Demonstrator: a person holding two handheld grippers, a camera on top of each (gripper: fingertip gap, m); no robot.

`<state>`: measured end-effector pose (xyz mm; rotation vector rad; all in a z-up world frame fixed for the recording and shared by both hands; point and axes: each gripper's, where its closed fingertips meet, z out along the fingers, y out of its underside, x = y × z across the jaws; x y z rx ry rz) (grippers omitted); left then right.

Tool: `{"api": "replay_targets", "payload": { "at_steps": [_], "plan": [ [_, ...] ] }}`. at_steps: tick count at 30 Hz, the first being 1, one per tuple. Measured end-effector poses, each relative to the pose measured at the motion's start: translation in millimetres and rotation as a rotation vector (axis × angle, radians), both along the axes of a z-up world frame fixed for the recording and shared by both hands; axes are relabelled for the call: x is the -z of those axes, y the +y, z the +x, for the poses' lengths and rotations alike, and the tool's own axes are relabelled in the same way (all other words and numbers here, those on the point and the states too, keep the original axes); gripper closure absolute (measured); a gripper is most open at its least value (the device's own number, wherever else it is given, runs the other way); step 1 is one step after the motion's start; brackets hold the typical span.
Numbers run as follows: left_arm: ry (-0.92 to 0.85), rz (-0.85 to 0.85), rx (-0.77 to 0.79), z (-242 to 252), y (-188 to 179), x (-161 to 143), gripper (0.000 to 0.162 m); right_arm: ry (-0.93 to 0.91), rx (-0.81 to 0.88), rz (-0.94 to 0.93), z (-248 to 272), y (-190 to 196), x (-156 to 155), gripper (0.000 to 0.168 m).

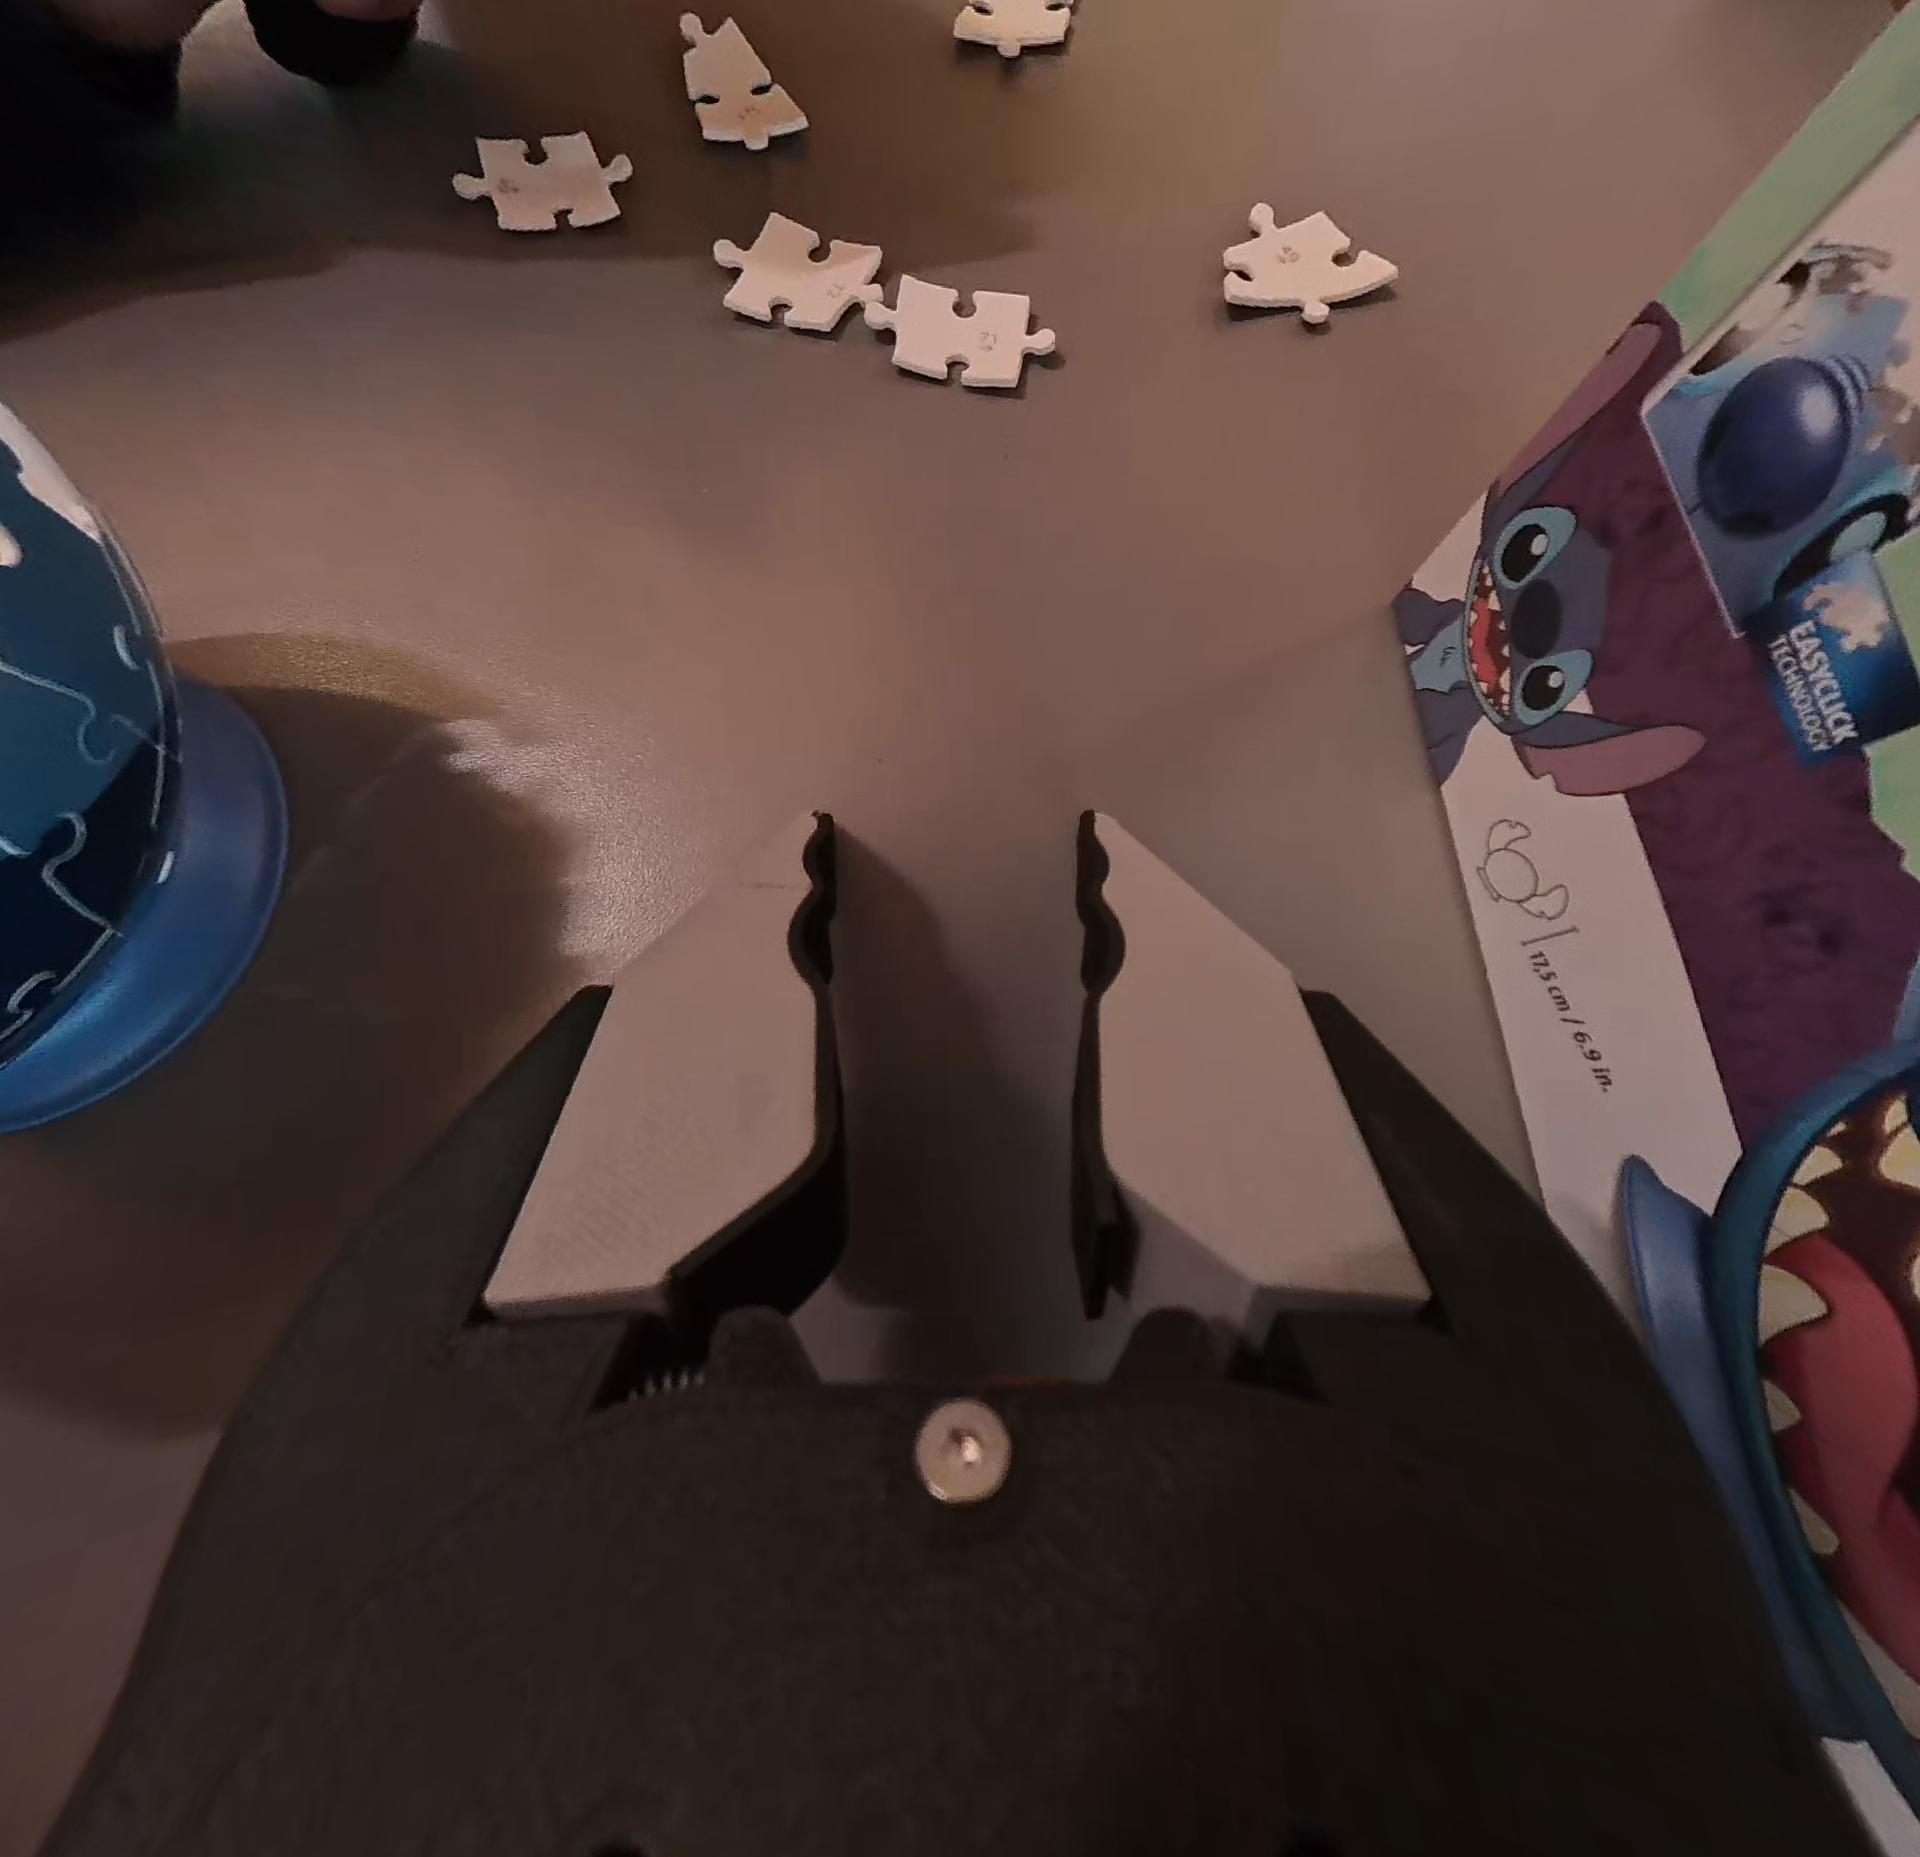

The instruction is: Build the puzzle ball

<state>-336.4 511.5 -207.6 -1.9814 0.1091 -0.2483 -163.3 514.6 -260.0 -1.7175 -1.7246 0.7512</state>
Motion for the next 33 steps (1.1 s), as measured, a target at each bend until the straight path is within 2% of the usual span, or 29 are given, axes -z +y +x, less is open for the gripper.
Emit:
{"api": "replay_targets", "payload": {
  "at_steps": [7, 12, 17, 33],
  "plan": [
    [0.012, 0.012, -0.029, -4.6, -0.3, -2.2, 0.123, 0.004, 0.002, -0.022, 0.0, 0.3, -0.3, 0.125],
    [0.035, -0.057, -0.090, -16.5, -1.9, 7.9, 0.124, 0.003, 0.001, -0.015, -0.1, 0.3, 0.0, 0.124],
    [0.041, -0.052, -0.139, -25.6, -4.2, 2.2, 0.126, 0.002, -0.001, -0.010, -0.1, 0.0, 0.1, 0.124],
    [0.046, -0.062, -0.149, -30.3, -6.2, -2.8, 0.126, 0.006, -0.001, -0.028, -0.2, 0.1, -0.6, 0.124]
  ]
}}
